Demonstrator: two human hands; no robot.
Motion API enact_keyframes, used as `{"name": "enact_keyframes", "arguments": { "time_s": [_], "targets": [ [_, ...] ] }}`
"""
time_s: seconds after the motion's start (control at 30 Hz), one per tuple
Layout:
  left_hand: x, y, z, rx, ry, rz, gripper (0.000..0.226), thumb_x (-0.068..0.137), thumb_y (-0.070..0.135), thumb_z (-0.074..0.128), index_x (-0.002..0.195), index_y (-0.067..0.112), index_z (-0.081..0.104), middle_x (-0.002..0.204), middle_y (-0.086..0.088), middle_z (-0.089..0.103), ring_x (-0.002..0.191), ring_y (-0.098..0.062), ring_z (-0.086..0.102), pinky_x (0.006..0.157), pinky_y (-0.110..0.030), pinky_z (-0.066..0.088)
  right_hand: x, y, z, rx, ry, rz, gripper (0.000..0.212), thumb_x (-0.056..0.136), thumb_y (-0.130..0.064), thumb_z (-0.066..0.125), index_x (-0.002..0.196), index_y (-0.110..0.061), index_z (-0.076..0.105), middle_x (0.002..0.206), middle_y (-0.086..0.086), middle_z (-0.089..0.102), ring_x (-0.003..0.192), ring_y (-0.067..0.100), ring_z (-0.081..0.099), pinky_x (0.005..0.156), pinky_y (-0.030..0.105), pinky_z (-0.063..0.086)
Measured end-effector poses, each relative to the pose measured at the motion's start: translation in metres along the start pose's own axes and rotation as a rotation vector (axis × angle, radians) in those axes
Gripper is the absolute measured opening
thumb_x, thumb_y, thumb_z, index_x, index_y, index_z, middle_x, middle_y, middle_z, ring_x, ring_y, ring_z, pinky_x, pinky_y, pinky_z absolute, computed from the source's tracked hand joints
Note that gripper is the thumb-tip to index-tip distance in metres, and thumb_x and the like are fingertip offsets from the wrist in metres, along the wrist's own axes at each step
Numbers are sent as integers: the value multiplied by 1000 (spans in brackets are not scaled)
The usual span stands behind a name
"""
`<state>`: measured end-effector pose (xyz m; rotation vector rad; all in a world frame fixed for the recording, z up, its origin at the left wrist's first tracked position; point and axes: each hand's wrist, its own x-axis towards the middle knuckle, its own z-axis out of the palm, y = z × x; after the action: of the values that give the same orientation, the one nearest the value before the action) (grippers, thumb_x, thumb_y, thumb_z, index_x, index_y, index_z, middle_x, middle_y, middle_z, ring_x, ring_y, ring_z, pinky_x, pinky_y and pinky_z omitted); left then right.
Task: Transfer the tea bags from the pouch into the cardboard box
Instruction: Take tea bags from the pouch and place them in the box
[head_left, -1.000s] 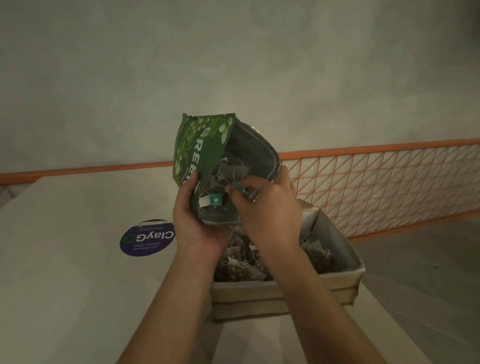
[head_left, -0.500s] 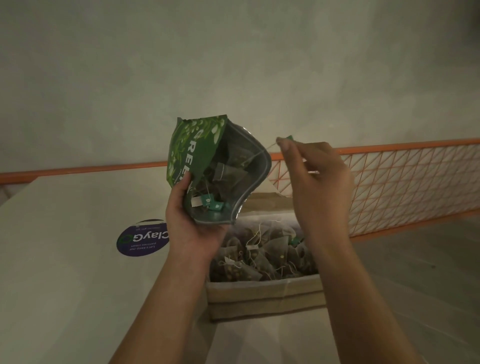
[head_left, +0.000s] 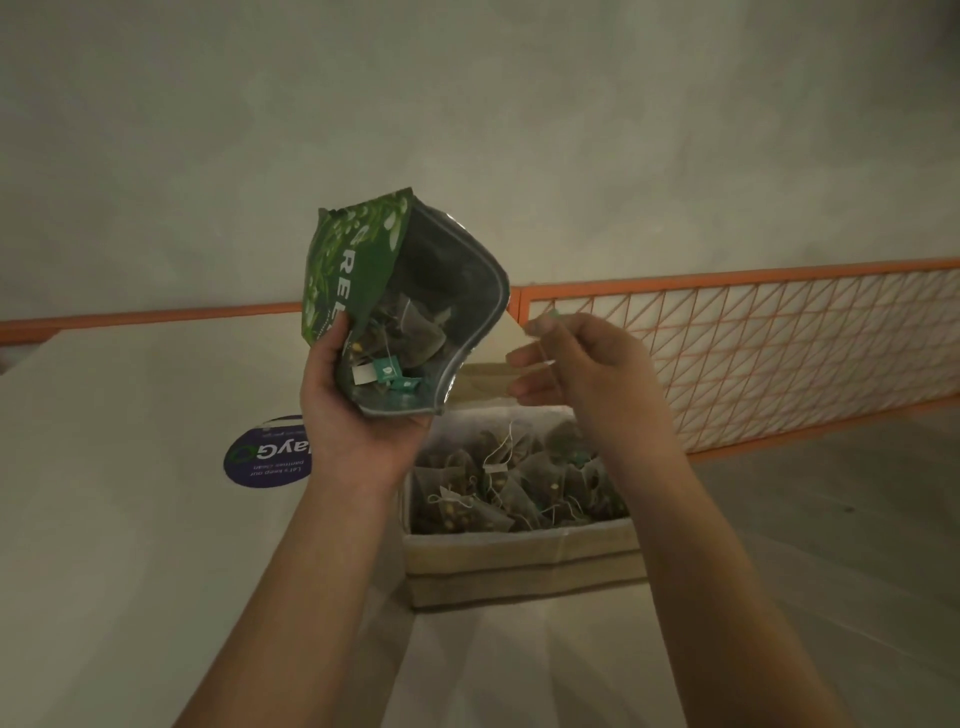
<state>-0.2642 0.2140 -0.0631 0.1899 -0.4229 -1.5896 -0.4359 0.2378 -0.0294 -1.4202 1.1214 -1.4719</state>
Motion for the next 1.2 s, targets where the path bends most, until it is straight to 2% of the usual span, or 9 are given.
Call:
{"name": "enact_keyframes", "arguments": {
  "time_s": [0.2,0.33,0.43,0.53,0.63,0.8,0.9,1.03,1.2],
  "targets": [
    [1,4,-1,-3,12,14,53,98,42,50,144,17,54,146,-12,56,135,-33,53,79,-40,60,8,12,3,-151,12,-116,24,97,-32,53,108,-18,70,98,-5,72,89,8,67,79,20,54],
    [1,4,-2,3,17,22,52,99,41,48,145,17,54,148,-11,55,136,-32,52,81,-41,60,7,30,0,-527,-179,-46,14,96,-31,56,100,-28,68,89,-21,64,73,-12,57,65,9,45],
    [0,3,0,18,20,30,53,99,42,48,145,17,53,148,-11,55,137,-32,52,83,-40,60,6,51,2,-762,-225,6,20,92,-39,59,109,-34,69,110,-13,65,91,2,59,82,25,51],
    [0,1,1,19,29,32,52,99,41,47,145,17,54,147,-11,56,136,-32,52,82,-40,60,1,54,9,-1042,-383,19,26,88,-51,58,111,-44,66,118,-13,61,111,14,50,103,42,31],
    [1,1,0,15,28,24,53,99,42,48,145,17,54,147,-11,56,136,-32,52,84,-40,60,-3,49,17,-1216,-431,17,25,88,-51,58,112,-45,64,119,-11,56,119,17,41,102,45,19],
    [2,2,-2,14,27,13,54,98,42,49,144,17,54,148,-11,55,137,-32,51,97,-42,56,0,44,25,-929,-135,-102,13,89,-40,62,100,-37,68,96,-12,58,103,15,52,105,47,33],
    [3,2,-3,12,39,14,53,98,42,50,144,17,55,146,-11,57,136,-32,53,98,-43,55,0,44,25,-769,-144,-92,20,88,-36,66,108,-36,67,80,-22,57,88,8,59,98,46,44],
    [1,1,-1,2,49,10,53,97,42,52,142,16,57,143,-12,59,133,-33,55,95,-44,57,-2,31,28,-451,106,-274,16,89,-16,62,100,-28,61,100,-10,53,84,4,55,75,23,48],
    [-3,-3,4,55,53,20,56,97,43,48,143,12,55,146,-15,55,124,-31,59,82,-36,60,3,17,46,-437,118,-372,23,80,-39,73,101,-34,65,124,-9,40,114,12,49,89,24,50]
  ]
}}
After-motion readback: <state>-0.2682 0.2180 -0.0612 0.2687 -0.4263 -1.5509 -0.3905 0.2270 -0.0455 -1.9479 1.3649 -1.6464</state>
